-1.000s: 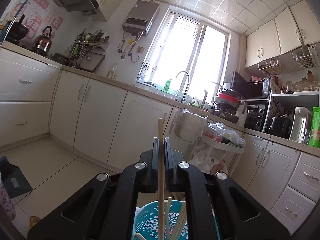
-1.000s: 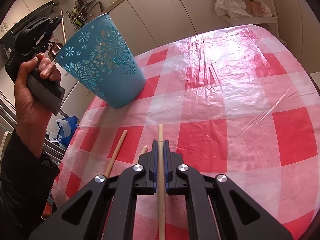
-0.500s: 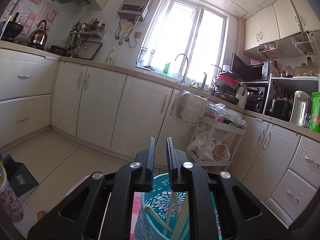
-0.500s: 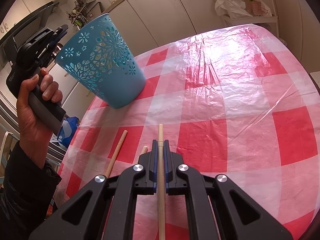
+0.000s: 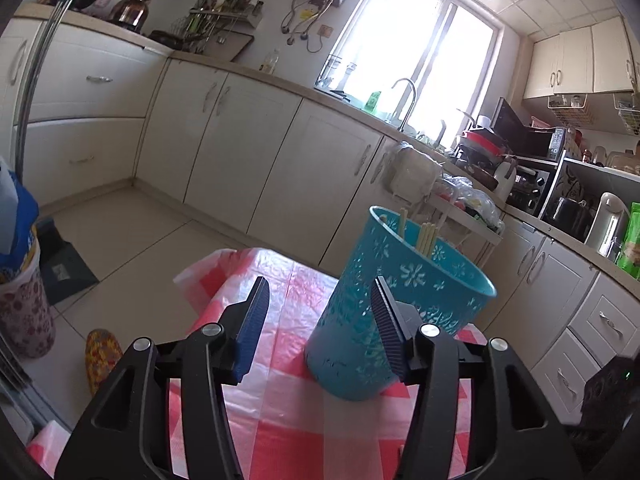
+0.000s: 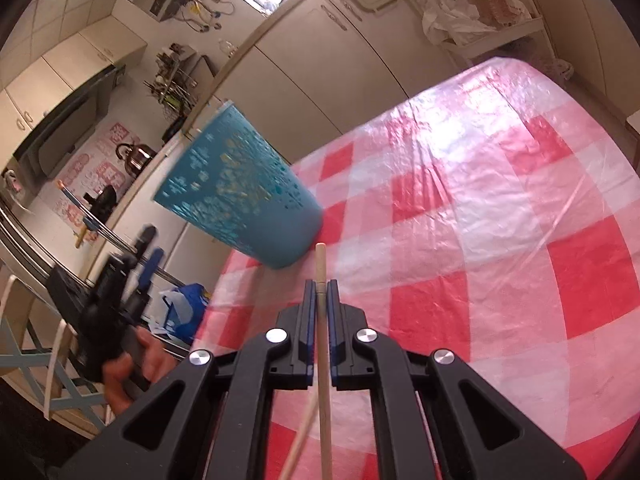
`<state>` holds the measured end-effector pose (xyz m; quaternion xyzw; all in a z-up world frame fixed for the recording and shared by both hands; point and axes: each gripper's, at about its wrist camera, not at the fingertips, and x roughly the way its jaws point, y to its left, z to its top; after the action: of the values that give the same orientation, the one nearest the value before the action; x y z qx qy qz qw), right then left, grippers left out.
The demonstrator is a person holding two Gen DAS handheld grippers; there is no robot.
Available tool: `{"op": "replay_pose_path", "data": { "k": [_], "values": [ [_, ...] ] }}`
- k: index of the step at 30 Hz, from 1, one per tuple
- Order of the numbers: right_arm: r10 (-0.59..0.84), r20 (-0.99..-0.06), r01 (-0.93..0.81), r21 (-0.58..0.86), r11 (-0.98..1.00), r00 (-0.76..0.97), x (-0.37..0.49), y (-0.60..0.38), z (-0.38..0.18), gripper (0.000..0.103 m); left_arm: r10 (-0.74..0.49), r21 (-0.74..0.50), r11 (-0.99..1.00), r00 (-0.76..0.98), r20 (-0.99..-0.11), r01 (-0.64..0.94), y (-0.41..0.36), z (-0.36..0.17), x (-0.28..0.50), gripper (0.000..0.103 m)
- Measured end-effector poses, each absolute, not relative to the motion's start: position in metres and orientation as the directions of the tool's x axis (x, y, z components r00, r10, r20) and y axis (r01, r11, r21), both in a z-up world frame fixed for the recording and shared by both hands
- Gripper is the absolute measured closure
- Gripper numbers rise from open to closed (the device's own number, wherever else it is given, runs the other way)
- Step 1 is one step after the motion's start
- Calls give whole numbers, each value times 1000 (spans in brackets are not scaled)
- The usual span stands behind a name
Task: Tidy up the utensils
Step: 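Carry the right gripper's chopstick over the bin and open the right gripper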
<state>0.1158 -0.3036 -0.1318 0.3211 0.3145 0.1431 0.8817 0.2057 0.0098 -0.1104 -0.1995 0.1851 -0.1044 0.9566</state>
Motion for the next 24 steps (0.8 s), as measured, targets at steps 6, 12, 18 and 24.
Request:
{"op": "replay_pose_path", "data": {
  "k": [6,12,18,24],
  "values": [
    [473,-271,-194,663,723,838,132,-292,-49,97,-282,-497,864,896,-341,83,25,-138,208,48],
    [485,-178,-278,633,722,856,152,-278,-1,97,-303,-514,853,886,-351,89,26,-143,211,47],
    [480,-176,-283,618,734,860,161,-272,9,97,-307,-536,841,882,-357,76,30,-144,216,47],
    [473,-162,-289,610,738,866,174,-271,25,97,-308,-544,837,877,-368,66,31,-146,220,47]
  ]
}}
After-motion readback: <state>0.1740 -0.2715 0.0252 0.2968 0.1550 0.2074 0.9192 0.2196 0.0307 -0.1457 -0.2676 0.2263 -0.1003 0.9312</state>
